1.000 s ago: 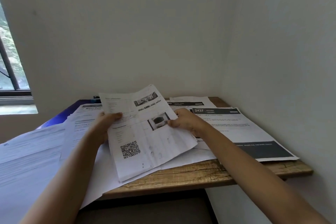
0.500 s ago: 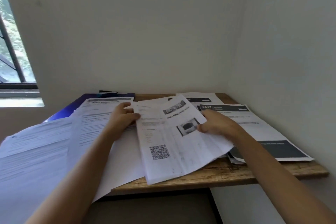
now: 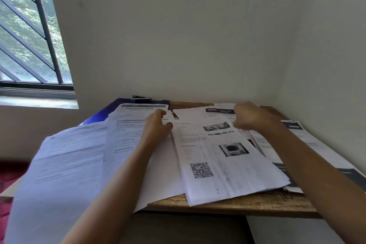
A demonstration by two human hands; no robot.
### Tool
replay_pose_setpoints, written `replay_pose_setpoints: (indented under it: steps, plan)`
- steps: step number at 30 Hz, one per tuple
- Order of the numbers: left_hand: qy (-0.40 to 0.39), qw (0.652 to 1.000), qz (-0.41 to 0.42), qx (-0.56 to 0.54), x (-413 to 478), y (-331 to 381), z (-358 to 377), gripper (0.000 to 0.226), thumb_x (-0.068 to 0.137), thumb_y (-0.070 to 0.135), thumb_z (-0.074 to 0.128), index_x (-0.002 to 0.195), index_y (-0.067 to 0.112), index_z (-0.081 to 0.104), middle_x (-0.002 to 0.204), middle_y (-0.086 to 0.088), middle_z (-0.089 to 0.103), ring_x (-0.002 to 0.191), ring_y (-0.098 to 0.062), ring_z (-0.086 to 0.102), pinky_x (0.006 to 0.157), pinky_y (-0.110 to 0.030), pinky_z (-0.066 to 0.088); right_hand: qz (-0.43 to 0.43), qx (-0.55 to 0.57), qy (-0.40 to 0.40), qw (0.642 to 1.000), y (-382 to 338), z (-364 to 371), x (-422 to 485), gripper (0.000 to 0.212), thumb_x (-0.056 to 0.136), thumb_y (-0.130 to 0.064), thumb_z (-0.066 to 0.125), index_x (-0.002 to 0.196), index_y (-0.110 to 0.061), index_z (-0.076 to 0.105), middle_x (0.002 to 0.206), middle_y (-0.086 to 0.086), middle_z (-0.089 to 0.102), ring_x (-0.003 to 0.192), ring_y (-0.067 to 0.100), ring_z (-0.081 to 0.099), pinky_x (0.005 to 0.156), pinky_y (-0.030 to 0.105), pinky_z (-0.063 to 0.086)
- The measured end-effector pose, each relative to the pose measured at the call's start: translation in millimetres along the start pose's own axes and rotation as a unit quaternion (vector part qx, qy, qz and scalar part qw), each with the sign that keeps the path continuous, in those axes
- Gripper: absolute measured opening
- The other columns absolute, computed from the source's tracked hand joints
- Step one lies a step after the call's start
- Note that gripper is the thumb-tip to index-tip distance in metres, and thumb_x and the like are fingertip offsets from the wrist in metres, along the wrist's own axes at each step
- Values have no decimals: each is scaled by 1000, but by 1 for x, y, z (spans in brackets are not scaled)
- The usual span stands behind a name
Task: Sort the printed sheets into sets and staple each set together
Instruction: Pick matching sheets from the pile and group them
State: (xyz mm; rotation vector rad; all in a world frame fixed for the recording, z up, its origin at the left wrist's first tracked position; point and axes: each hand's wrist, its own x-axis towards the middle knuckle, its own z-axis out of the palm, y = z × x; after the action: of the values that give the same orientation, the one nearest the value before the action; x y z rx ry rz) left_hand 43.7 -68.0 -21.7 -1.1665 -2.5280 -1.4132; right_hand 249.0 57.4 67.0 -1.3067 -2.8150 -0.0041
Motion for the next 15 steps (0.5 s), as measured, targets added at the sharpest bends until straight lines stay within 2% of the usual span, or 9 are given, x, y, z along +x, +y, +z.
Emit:
replay_pose_setpoints:
  steps: [1,3,4,7,11,14,15]
  plan:
    - [15,1000,-7,0,2,-1,-2,48,88,15,65,133,7,51,132,-13,56,120,-24,52,94,-27,40,-19,25,17,999,-8,-5,11,5,87,-8,56,87,-3,56,94,13,60,77,23,56,61,24,41]
    - [34,999,-29,-9,7,-1,-8,44,90,15,62,132,8,51,132,-12,55,119,-24,52,90,-26,39,-53,81,37,995,-28,-11,31,21,86,-12,59,104,-1,62,106,14,63,92,26,61,71,28,47]
    - [34,999,-38,-9,11,-2,-11,43,91,14,61,132,9,51,131,-11,56,118,-23,52,88,-25,38,-71,108,37,991,-40,-12,41,25,86,-14,60,107,-1,64,108,14,64,96,27,62,77,31,50]
    - [10,998,-29,49,27,-4,-26,40,92,13,57,131,10,52,130,-11,56,118,-24,52,89,-28,39,-130,175,12,976,-73,-8,65,27,88,-21,62,108,-3,67,110,12,67,99,24,62,81,33,49]
    - [-3,990,-29,137,41,-18,-42,36,95,11,50,131,8,52,131,-13,56,121,-27,49,97,-32,39,-139,238,-15,961,-105,15,98,28,91,-21,59,105,2,67,110,19,66,88,21,54,71,28,38]
    - [4,987,-34,158,41,-35,-45,36,97,14,48,132,6,51,132,-16,55,124,-31,47,101,-36,37,-135,259,-25,956,-121,30,116,15,93,-16,55,89,-7,66,94,8,62,91,21,51,68,25,38]
    - [7,986,-35,164,40,-41,-44,35,97,15,48,131,5,51,132,-17,55,124,-32,47,102,-37,36,-135,265,-28,954,-125,35,121,14,94,-14,54,91,-7,65,94,6,60,91,20,51,69,25,38]
